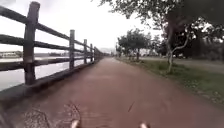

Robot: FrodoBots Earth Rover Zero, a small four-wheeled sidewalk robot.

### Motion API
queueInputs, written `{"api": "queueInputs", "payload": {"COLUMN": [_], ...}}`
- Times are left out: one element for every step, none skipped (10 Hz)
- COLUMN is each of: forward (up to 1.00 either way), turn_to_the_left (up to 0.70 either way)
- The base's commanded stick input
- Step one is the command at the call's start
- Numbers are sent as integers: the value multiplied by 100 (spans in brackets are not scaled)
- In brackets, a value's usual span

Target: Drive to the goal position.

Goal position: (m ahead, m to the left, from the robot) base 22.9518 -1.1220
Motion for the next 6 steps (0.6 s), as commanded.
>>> {"api": "queueInputs", "payload": {"forward": [70, 70, 70, 70, 70, 70], "turn_to_the_left": [0, 0, 0, 0, 0, -19]}}
